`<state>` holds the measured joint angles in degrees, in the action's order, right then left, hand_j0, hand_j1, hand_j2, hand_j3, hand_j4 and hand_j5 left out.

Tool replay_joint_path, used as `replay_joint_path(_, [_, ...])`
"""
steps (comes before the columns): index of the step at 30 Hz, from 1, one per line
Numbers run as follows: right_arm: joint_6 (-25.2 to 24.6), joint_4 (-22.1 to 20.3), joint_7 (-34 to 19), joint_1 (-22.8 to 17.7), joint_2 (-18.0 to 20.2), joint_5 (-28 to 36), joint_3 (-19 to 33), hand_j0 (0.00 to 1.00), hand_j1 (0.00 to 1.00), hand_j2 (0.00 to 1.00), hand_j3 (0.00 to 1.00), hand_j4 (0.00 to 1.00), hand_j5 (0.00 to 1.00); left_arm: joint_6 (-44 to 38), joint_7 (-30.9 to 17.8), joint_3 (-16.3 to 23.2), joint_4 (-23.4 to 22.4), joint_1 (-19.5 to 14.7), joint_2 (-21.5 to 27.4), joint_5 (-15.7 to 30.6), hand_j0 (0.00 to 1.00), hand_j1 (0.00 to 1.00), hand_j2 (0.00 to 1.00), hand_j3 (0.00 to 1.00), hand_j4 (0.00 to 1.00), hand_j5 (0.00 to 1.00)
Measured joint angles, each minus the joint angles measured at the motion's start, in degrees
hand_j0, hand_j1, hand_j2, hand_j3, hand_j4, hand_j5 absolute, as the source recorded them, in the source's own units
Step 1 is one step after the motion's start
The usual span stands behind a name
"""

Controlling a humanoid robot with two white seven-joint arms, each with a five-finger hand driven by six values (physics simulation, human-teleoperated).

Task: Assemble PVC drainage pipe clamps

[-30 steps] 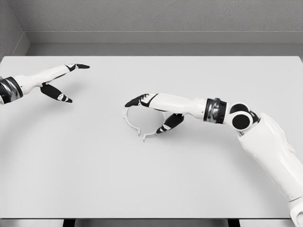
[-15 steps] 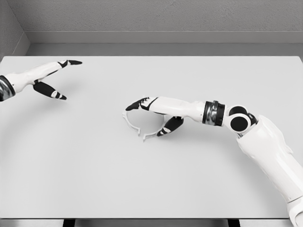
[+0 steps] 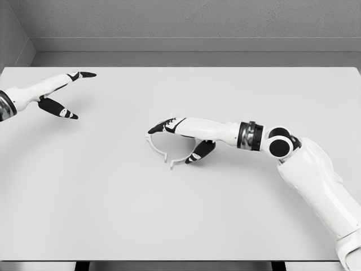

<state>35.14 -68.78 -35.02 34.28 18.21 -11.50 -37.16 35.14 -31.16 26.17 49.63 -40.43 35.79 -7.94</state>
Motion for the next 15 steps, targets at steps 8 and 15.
replay_joint_path(8, [0.00,1.77,0.00,0.97,-0.58,-0.04,-0.12,1.00,1.00,1.00,1.00,1.00,1.00,0.00,0.00,0.00,0.06,0.00,-0.05,0.02,1.00,1.00,1.00,1.00,1.00,1.00])
replay_joint_path(15, [0.00,2.56,0.00,0.97,-0.88,-0.26,-0.25,1.00,1.00,1.00,1.00,1.00,1.00,0.00,0.00,0.00,0.09,0.00,-0.06,0.03,1.00,1.00,1.00,1.00,1.00,1.00])
